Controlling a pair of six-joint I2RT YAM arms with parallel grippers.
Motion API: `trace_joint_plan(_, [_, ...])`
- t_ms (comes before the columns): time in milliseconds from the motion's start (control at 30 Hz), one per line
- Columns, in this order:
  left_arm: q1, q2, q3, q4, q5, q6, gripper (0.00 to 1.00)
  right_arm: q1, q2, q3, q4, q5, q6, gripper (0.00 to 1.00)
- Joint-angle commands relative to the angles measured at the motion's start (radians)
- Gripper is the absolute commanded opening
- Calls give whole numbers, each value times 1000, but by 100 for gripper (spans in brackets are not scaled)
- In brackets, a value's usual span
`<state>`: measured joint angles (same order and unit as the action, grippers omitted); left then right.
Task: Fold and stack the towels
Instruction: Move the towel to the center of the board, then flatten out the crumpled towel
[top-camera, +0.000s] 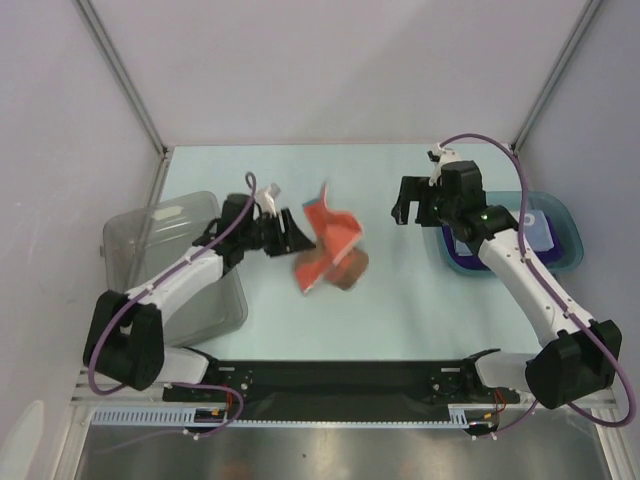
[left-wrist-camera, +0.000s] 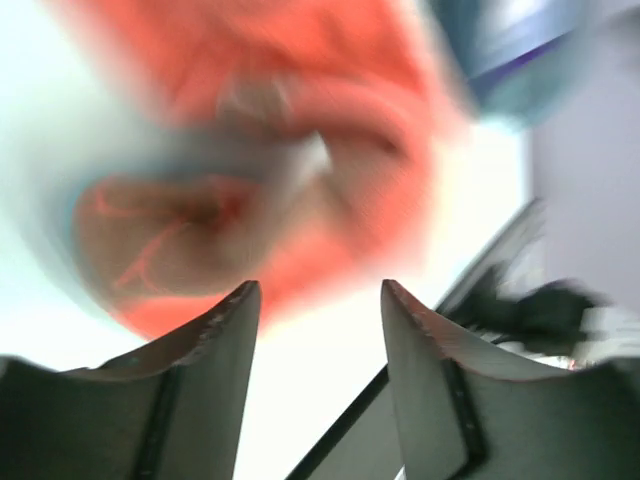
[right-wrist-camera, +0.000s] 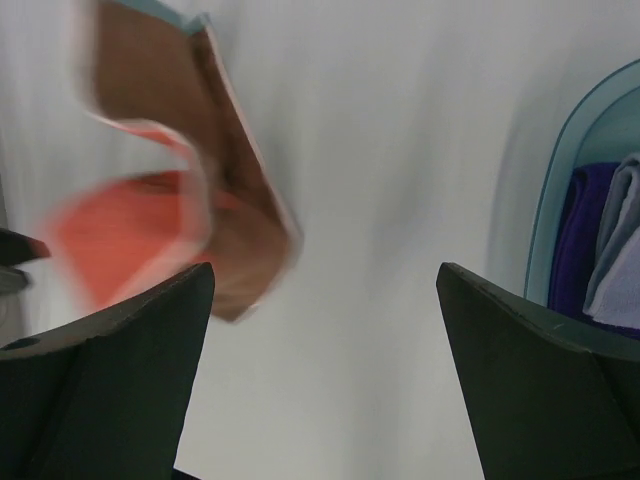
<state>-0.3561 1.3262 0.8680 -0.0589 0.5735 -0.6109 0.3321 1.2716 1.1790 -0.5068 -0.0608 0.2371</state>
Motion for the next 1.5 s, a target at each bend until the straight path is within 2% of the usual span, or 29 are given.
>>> trace_joint_plan(0, [-21, -7, -96, -68, -82, 49, 59, 12, 8, -22, -13, 12, 18, 100])
trace_joint_plan(133, [-20, -35, -95, -133, -165, 85, 67, 21, 87, -35, 42, -25, 34, 100])
trace_joint_plan(267, [-12, 7, 21, -223, -215, 148, 64, 45, 208, 8, 137, -68, 65, 95])
trace_joint_plan(367, [25, 89, 133, -243, -186, 166, 63, 62, 354, 88, 218, -85, 91, 88])
trace_joint_plan(400, [38, 112, 156, -246, -185, 184, 63, 64, 391, 117, 226, -74, 100, 82])
trace_joint_plan(467, [69, 197, 250, -265, -196, 204, 68, 65, 472, 213, 220, -53, 133, 76])
trace_joint_plan(533, [74, 313, 334, -327, -279, 243, 70, 65, 578, 260, 259, -25, 125, 69])
trace_joint_plan(600, [74, 407, 474, -404, -310, 269, 72, 65, 691, 360, 260, 2, 94, 61])
trace_joint_plan(667, [75, 526, 578, -432, -350, 267, 71, 64, 765, 439, 205, 41, 56, 55])
trace_joint_plan(833, [74, 672, 683, -380, -314, 226, 66, 59, 941, 614, 174, 122, 15, 46])
trace_joint_plan(933, [72, 740, 735, -360, -314, 203, 65, 59, 995, 683, 133, 174, 7, 43])
trace_joint_plan(1100, [71, 844, 815, -351, -282, 180, 63, 61, 1043, 686, 126, 231, 8, 43])
trace_joint_plan(1367, [59, 939, 887, -351, -293, 160, 62, 59, 1052, 671, 100, 214, 28, 43])
trace_joint_plan(1467, [52, 958, 888, -337, -279, 151, 59, 62, 1051, 648, 116, 187, 39, 42])
